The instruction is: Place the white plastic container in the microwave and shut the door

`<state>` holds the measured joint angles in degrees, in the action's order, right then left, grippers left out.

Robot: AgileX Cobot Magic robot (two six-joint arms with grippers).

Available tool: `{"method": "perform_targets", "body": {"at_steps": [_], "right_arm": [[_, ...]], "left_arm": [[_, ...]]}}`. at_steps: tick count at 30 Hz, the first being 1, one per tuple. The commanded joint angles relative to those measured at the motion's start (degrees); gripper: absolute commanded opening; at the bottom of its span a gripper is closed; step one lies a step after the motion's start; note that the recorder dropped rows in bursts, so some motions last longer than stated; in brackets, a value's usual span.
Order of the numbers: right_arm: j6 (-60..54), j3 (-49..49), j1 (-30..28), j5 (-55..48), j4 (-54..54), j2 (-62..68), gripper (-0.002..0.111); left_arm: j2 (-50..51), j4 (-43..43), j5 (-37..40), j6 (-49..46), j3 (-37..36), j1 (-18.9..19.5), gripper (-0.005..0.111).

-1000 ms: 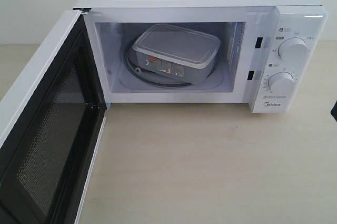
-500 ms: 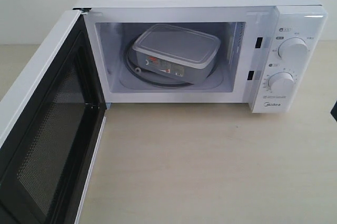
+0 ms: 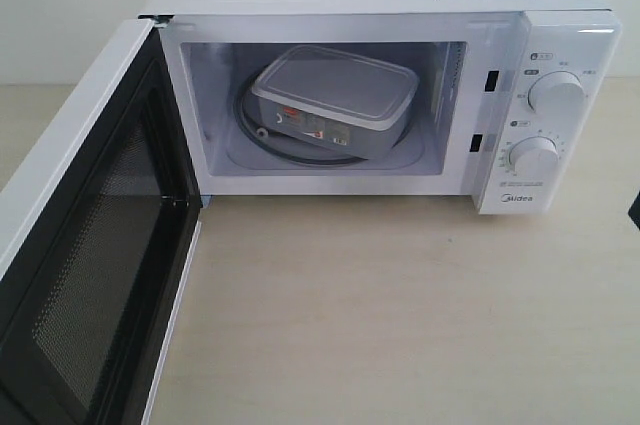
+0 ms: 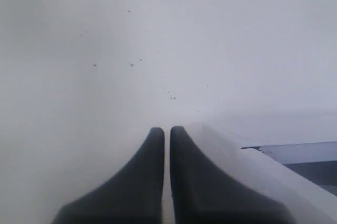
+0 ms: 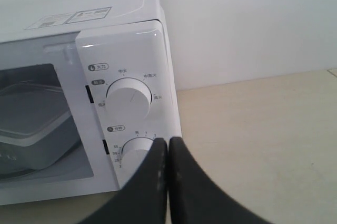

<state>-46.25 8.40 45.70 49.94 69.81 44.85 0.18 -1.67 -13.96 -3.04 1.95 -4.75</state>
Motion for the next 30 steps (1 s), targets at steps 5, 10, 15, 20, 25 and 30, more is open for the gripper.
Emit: {"method": "perform_targets", "body": {"at_steps": [5, 10, 15, 20, 25, 30], "right_arm": [[0.11, -0.09, 0.11, 0.71, 0.15, -0.34, 0.0], [0.11, -0.09, 0.11, 0.71, 0.15, -0.34, 0.0], [0.11, -0.09, 0.11, 0.71, 0.15, -0.34, 0.0], [0.1, -0.09, 0.11, 0.82, 0.15, -0.34, 0.0], [0.1, -0.09, 0.11, 1.04, 0.15, -0.34, 0.0], [0.1, -0.09, 0.11, 1.04, 0.15, -0.34, 0.0]], "left_arm": [[-0.18, -0.34, 7.23, 0.99, 11.12, 0.11, 0.004], [-0.18, -0.46, 7.34, 6.07, 15.59, 0.11, 0.004], [-0.18, -0.46, 4.29, 6.07, 15.59, 0.11, 0.004], [-0.18, 1.03, 3.19, 5.2, 15.59, 0.11, 0.004], [-0.18, 2.36, 2.85, 4.86, 15.62, 0.11, 0.004], [1.79, 3.99, 15.73, 4.38, 19.49, 0.11, 0.004]]}}
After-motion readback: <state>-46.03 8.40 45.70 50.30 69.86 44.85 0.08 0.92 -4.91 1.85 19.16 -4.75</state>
